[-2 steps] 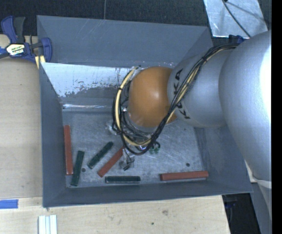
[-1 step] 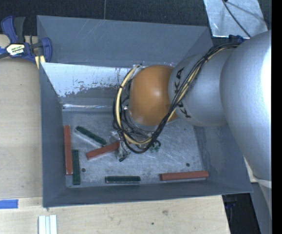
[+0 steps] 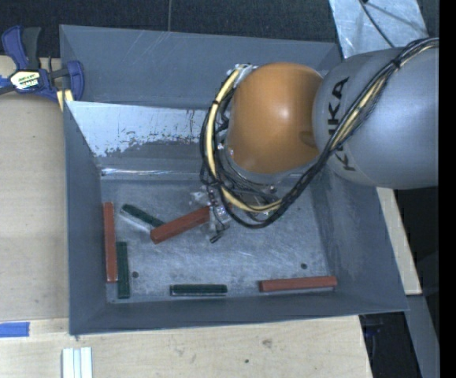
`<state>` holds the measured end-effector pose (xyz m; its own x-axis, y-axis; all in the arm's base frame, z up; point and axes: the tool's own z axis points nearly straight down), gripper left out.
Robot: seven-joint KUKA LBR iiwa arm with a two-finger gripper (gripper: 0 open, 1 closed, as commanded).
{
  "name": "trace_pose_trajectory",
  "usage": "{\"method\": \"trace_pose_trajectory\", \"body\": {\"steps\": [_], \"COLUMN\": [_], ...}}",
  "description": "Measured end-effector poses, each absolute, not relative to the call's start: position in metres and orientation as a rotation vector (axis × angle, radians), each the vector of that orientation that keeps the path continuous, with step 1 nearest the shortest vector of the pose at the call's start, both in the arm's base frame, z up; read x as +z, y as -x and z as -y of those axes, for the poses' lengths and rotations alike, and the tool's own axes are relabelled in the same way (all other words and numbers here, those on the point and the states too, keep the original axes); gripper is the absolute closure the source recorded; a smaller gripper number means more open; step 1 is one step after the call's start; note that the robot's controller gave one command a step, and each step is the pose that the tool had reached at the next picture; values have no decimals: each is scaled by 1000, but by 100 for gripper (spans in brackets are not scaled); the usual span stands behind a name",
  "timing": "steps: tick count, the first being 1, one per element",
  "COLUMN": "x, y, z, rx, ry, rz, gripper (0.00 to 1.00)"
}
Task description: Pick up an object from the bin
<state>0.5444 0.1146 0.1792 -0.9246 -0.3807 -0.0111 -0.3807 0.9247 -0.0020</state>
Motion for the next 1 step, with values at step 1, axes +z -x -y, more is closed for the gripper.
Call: {"method": "trace_pose_trajectory", "body": {"steps": [1], "x": [224], "y": [-554], "z": [-98], "rx": [-1], "ry": [603], "rz": [-3074], "gripper": [100]}}
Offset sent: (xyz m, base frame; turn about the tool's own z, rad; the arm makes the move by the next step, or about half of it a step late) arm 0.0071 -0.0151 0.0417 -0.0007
